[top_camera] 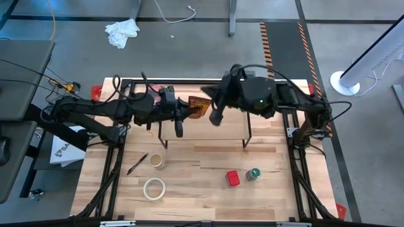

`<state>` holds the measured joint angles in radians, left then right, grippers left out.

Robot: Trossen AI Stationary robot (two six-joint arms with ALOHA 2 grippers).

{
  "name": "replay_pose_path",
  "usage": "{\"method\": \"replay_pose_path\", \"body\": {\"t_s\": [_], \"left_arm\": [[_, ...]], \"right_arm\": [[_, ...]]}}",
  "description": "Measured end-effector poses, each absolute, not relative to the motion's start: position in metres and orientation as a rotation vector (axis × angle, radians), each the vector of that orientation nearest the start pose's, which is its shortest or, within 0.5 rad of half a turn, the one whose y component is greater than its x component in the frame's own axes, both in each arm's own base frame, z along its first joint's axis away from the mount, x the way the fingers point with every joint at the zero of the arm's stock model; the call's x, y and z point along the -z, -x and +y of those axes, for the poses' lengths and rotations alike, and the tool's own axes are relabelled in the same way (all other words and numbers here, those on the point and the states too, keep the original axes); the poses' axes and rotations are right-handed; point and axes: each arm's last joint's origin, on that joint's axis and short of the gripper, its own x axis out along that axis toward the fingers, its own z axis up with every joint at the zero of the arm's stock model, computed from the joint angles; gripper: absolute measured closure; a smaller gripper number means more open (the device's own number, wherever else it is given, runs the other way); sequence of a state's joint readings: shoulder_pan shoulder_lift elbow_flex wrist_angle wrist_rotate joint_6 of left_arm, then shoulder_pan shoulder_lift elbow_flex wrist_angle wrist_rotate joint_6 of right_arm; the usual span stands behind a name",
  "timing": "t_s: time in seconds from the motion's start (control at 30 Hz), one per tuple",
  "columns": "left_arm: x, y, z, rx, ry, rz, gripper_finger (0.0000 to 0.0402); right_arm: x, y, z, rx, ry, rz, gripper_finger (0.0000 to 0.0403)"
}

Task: Shelf spices
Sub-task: Remove the brown seasoning pack from the shelf

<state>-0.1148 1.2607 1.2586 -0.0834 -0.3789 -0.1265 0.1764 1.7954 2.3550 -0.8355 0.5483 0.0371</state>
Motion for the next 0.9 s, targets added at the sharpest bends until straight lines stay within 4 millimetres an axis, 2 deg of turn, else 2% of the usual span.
{"method": "replay_pose_path", "body": {"t_s": [0.1, 0.2, 0.37, 0.57, 0.73, 0.83, 0.9], "left_arm": [[-0.408, -0.279, -0.021, -0.266, 0.108, 0.053, 0.0389], [-0.409, -0.279, -0.021, -0.255, 0.115, 0.036, 0.0389], [-0.408, -0.273, -0.026, -0.186, 0.124, 0.08, 0.0389], [-0.408, -0.237, -0.038, -0.302, 0.166, 0.195, 0.0389], [-0.408, -0.206, -0.059, -0.399, 0.166, 0.211, 0.039], [-0.393, -0.196, -0.074, -0.408, 0.213, 0.193, 0.039], [-0.377, -0.194, -0.087, -0.392, 0.269, 0.184, 0.039]], "right_arm": [[-0.51, -0.342, 0.052, 0.298, 0.022, 0.305, 0.0403], [-0.499, -0.347, 0.055, 0.292, 0.019, 0.363, 0.0403], [-0.495, -0.35, 0.054, 0.395, 0.053, 0.374, 0.0403], [-0.513, -0.327, 0.05, 0.466, 0.068, 0.323, 0.0403], [-0.519, -0.313, 0.047, 0.476, 0.013, 0.319, 0.0403], [-0.517, -0.312, 0.047, 0.48, 0.009, 0.333, 0.0403], [-0.516, -0.312, 0.047, 0.484, -0.003, 0.342, 0.0403]]}}
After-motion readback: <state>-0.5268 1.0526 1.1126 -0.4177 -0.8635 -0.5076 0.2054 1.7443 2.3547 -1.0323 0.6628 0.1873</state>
